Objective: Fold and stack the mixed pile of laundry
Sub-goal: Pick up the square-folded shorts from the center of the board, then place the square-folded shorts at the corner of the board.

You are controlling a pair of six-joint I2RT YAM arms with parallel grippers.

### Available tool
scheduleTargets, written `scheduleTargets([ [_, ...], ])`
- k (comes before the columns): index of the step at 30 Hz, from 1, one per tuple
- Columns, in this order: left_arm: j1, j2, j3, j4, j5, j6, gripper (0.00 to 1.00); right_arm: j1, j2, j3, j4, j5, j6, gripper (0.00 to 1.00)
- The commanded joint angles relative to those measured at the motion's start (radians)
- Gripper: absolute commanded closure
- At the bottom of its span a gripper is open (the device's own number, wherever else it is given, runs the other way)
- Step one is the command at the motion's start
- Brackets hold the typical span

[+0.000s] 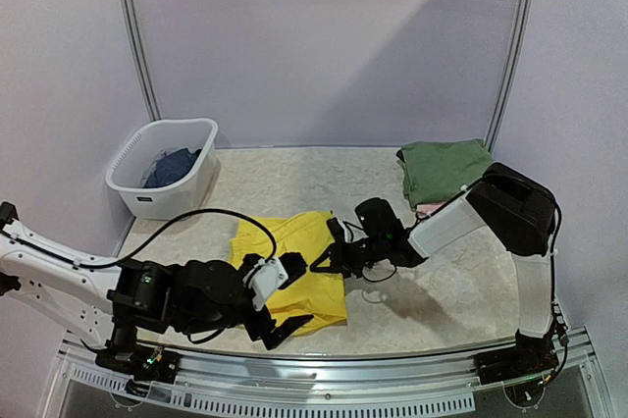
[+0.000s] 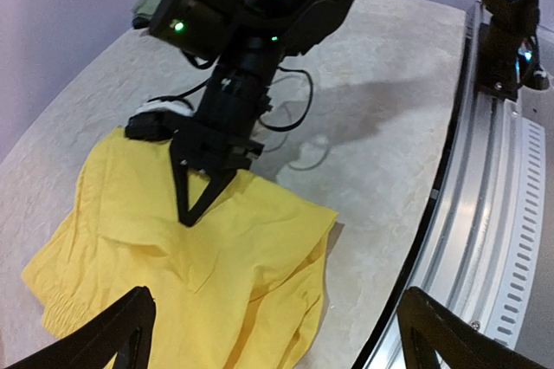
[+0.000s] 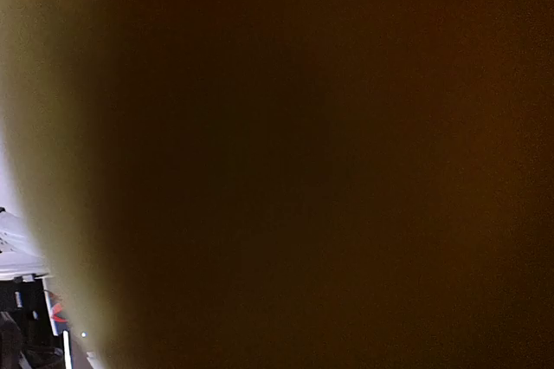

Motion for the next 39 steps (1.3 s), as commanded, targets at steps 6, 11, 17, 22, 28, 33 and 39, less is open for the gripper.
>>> scheduleTargets([
  [6,-0.005,-0.190,0.031,-0.458,-0.280,-0.244,0.00,-0.058,-0.056,0.223,-0.515,0.068,-0.292,1.00],
  [11,-0.005,-0.228,0.029,-0.580,-0.346,-0.322,0.01,-0.099,-0.037,0.376,-0.730,0.116,-0.413,1.00],
  [17,-0.005,-0.242,0.004,-0.638,-0.379,-0.353,0.00,-0.169,-0.007,0.568,-0.951,0.191,-0.522,1.00],
  [22,-0.006,-0.244,-0.012,-0.631,-0.372,-0.347,0.01,-0.238,0.017,0.689,-1.103,0.288,-0.598,1.00],
  [28,-0.006,-0.277,-0.026,-0.617,-0.363,-0.336,0.01,-0.323,0.030,0.811,-1.277,0.322,-0.719,1.00],
  [33,-0.006,-0.339,-0.044,-0.601,-0.343,-0.321,0.00,-0.397,0.040,0.913,-1.396,0.381,-0.818,1.00],
  [39,-0.007,-0.398,-0.055,-0.594,-0.333,-0.308,0.00,-0.465,0.095,1.116,-1.516,0.391,-0.921,1.00],
])
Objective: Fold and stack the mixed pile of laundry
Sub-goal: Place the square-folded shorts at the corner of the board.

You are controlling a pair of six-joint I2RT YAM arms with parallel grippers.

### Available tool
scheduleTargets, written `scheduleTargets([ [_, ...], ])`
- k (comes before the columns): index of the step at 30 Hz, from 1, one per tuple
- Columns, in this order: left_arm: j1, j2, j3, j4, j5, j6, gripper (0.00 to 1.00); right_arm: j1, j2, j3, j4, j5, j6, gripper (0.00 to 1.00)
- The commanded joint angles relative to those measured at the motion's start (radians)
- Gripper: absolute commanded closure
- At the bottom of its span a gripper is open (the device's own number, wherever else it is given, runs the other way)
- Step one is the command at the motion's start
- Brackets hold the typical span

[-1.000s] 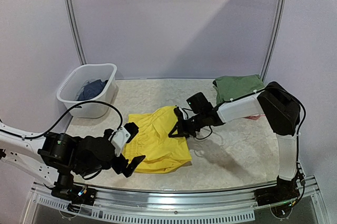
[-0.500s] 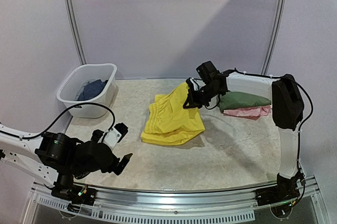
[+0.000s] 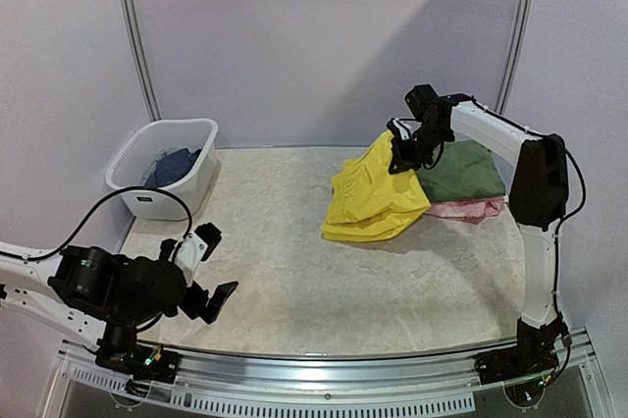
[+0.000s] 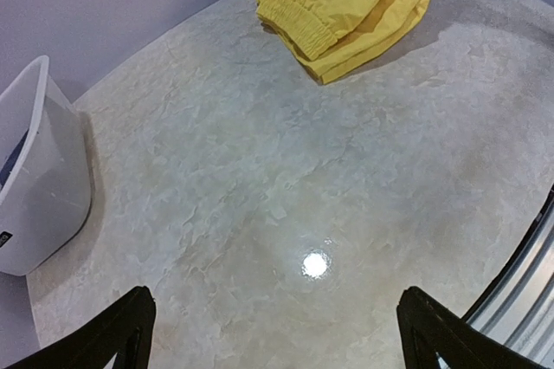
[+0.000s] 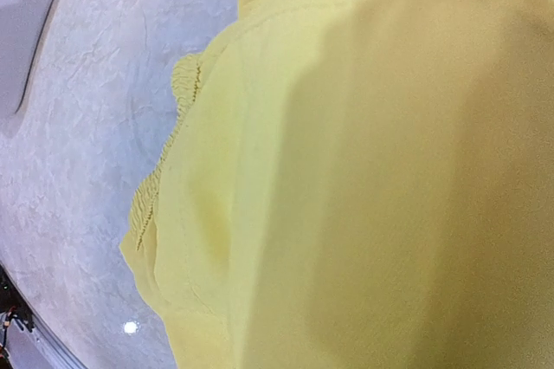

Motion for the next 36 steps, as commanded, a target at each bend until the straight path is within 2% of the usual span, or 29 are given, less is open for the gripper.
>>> scheduleTargets([
  [1,-0.007,-0.036,-0.023,0.013,0.015,0.015,0.00,-0.037,0.063,0.176,-0.135,0.047,-0.124,1.00],
  [6,-0.006,-0.038,-0.026,0.015,0.021,0.017,0.00,-0.051,0.127,0.335,-0.227,0.143,-0.187,1.00],
  [14,-0.007,-0.005,-0.025,0.021,0.023,0.020,0.00,-0.066,0.093,0.360,-0.236,0.327,-0.302,1.00],
  [31,-0.007,0.006,-0.025,0.030,0.034,0.031,0.01,-0.181,0.065,0.429,-0.206,0.356,-0.393,1.00],
  [36,-0.006,0.006,-0.025,0.033,0.036,0.034,0.00,-0.256,0.051,0.427,-0.163,0.329,-0.329,1.00],
])
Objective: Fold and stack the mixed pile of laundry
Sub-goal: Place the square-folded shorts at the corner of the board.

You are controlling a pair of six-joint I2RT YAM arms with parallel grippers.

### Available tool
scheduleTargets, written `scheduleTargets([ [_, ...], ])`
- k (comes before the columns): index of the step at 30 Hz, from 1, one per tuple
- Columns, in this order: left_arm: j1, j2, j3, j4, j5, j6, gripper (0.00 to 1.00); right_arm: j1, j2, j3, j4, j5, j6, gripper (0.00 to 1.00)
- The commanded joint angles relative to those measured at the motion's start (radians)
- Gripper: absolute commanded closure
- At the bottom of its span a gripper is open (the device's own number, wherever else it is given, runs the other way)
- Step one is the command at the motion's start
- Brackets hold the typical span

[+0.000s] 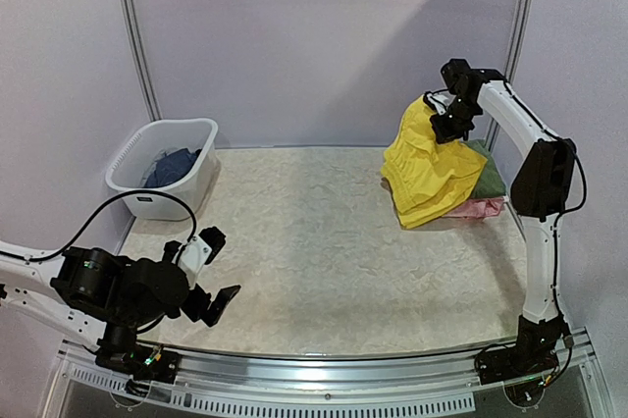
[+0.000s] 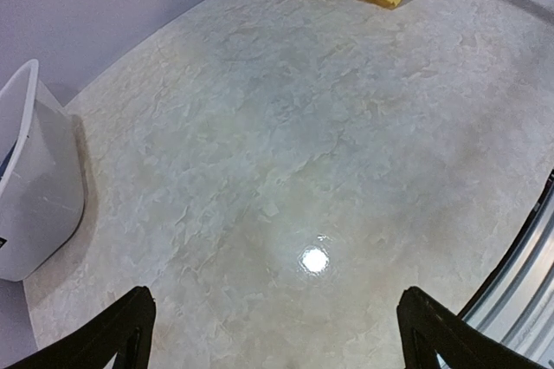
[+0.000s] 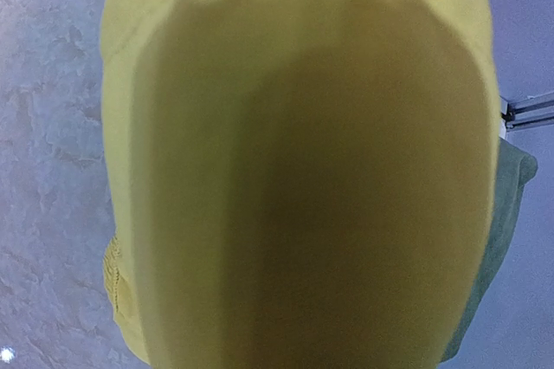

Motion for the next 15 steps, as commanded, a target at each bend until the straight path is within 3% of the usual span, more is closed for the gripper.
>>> scheduleTargets([
  [1,-0.007,0.003,-0.017,0.014,0.011,0.012,0.00,-0.092,-0.052,0.031,0.084,-0.017,0.065,1.00],
  [9,-0.006,0.002,-0.016,0.018,0.018,0.017,0.01,-0.192,-0.037,-0.024,0.139,-0.038,0.154,1.00],
  [15,-0.006,0.003,-0.016,0.019,0.018,0.018,0.01,-0.200,-0.022,-0.077,0.185,-0.069,0.163,1.00],
])
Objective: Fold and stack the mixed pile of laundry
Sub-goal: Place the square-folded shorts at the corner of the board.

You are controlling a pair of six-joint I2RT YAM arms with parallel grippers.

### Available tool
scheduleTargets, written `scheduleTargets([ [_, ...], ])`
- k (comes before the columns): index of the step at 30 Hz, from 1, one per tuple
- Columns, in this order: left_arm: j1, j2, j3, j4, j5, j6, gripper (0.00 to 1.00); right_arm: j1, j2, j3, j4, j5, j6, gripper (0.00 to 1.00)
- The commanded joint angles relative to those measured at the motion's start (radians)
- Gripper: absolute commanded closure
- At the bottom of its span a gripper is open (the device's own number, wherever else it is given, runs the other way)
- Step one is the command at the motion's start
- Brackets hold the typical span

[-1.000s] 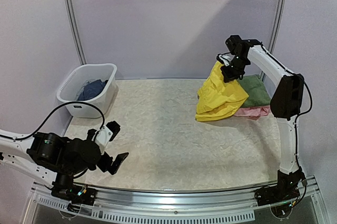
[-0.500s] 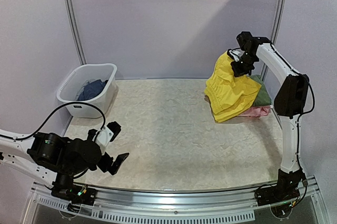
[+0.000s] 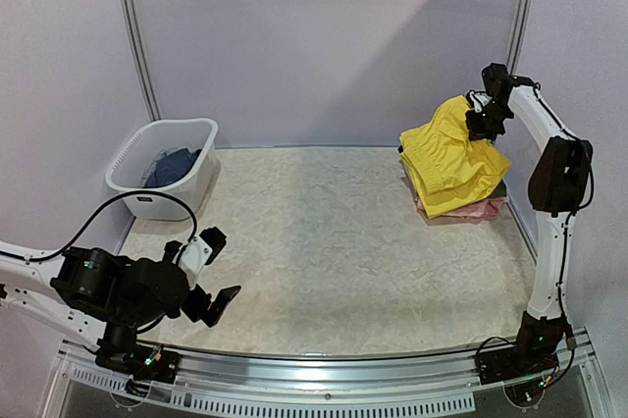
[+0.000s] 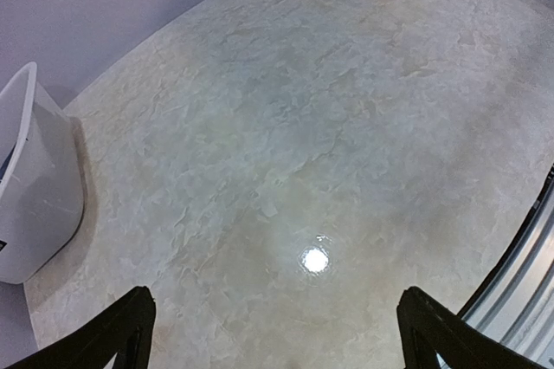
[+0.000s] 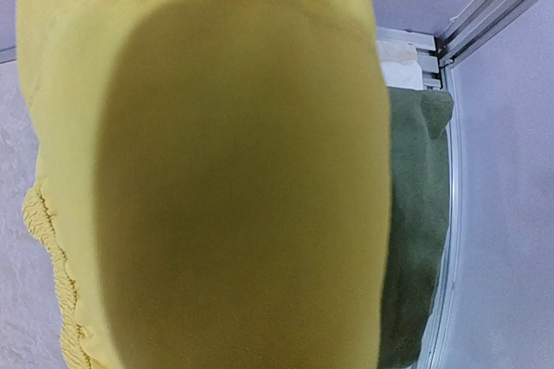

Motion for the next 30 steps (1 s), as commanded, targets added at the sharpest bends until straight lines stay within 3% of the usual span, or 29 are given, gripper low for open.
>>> scheduleTargets([
  [1,-0.006,0.005,-0.017,0.015,0.013,0.008,0.00,-0.019,-0.019,-0.037,0.089,0.004,0.051,1.00],
  [12,-0.006,0.005,-0.017,0.013,0.011,0.005,0.01,-0.112,0.038,-0.118,0.194,-0.054,0.179,1.00],
  [22,-0.006,0.005,-0.017,0.011,0.011,0.002,0.00,-0.125,0.086,-0.161,0.243,-0.095,0.264,0.99],
  [25,-0.006,0.006,-0.018,0.011,0.012,0.000,0.00,-0.133,0.093,-0.161,0.243,-0.094,0.298,0.89],
  [26,-0.006,0.006,-0.017,0.012,0.012,0.000,0.00,-0.136,0.093,-0.159,0.244,-0.093,0.310,0.74],
  [27,-0.007,0.005,-0.018,0.011,0.012,-0.001,0.01,-0.140,0.091,-0.158,0.246,-0.090,0.317,0.67],
  [30,-0.006,0.006,-0.017,0.012,0.012,0.001,0.00,-0.151,0.076,-0.149,0.246,-0.056,0.344,0.60],
])
